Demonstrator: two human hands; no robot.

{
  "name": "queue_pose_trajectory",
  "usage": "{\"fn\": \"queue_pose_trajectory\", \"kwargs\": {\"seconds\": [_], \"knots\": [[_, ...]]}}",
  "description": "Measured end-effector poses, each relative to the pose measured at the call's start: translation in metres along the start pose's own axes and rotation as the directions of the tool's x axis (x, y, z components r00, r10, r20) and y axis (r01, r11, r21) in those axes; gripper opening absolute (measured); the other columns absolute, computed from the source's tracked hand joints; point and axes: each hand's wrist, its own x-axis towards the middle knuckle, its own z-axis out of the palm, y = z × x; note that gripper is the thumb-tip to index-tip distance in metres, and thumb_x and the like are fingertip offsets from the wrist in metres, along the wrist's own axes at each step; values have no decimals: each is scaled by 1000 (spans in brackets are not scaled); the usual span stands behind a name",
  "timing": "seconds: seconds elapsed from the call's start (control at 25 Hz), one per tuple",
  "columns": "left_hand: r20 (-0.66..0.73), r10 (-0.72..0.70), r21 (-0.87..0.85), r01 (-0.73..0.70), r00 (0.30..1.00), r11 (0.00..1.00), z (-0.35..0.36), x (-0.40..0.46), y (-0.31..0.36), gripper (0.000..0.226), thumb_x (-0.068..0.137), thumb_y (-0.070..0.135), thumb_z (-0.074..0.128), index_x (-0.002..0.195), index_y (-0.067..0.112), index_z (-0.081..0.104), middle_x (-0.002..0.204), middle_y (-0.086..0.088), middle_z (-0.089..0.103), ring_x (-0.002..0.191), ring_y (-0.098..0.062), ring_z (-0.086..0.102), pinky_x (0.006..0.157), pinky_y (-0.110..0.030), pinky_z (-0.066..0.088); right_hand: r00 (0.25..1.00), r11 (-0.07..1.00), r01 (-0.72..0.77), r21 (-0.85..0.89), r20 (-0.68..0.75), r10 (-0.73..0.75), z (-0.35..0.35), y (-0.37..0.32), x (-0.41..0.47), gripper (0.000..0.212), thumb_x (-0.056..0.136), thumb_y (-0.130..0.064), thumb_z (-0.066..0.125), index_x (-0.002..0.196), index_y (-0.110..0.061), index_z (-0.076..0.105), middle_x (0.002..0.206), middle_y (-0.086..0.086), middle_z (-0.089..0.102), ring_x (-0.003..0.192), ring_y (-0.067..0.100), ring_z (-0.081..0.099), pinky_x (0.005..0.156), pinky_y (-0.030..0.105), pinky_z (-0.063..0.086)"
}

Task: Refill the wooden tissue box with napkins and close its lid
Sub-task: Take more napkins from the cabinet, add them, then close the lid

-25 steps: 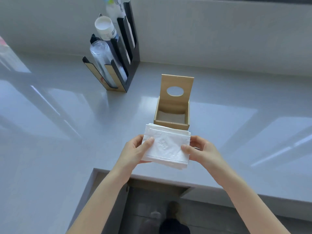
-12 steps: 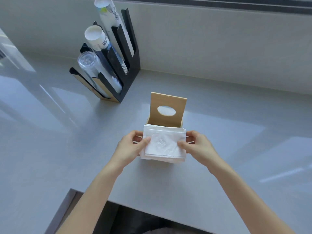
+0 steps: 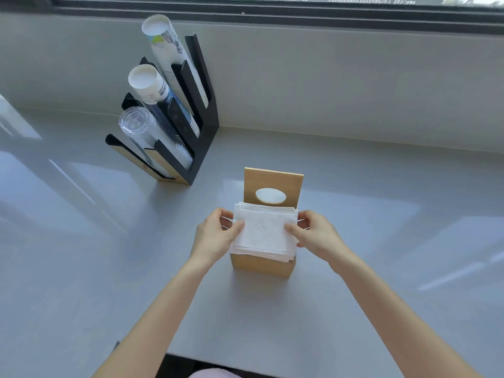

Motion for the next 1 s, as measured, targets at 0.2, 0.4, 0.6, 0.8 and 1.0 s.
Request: {"fn": "queue_pose_trajectory", "kwargs": {"seconds": [0.2, 0.4, 0.6, 0.8, 1.0], "knots": [[43, 10, 149, -16, 999, 989, 4, 17, -6, 31, 85, 31, 57, 108, 10, 56, 96, -3, 62, 89, -20, 55, 69, -26, 38, 999, 987, -17, -161, -45, 10, 7, -2, 8, 28, 87, -22, 52, 107, -4, 60, 100, 11, 67, 85, 21, 56, 79, 38, 50], [44, 246, 516, -233, 968, 824, 16, 20, -6, 24, 88, 28, 47, 103, 11, 56, 102, -5, 64, 101, -24, 53, 71, -34, 40, 994, 865, -26, -501, -107, -32, 16, -4, 13, 22, 86, -22, 45, 97, -5, 55, 97, 11, 66, 86, 32, 57, 62, 33, 39], [164, 428, 695, -412, 889, 589, 26, 19, -7, 22, 92, 25, 40, 99, 10, 53, 103, -6, 62, 101, -27, 49, 71, -30, 28, 981, 654, 28, -756, -105, -163, 25, -13, 16, 10, 87, -11, 43, 80, -8, 36, 94, 13, 61, 75, 30, 41, 49, 28, 22], [347, 430, 811, -497, 833, 309, 31, 22, -6, 38, 35, 33, 85, 52, 18, 56, 44, 6, 55, 48, -15, 55, 50, -22, 19, 980, 471, 69, -880, -29, -198, 38, -7, 26, 44, 88, -5, 43, 57, -13, 13, 108, 12, 65, 82, 34, 54, 44, 26, 13], [425, 340, 811, -520, 839, 269, 37, 26, -8, 21, 68, 22, 73, 82, 13, 60, 79, -1, 68, 86, -21, 58, 63, -28, 22, 981, 359, 119, -926, 53, -188, 45, -7, 28, 37, 87, 0, 47, 59, -11, 25, 109, 9, 66, 96, 31, 61, 44, 25, 14]]}}
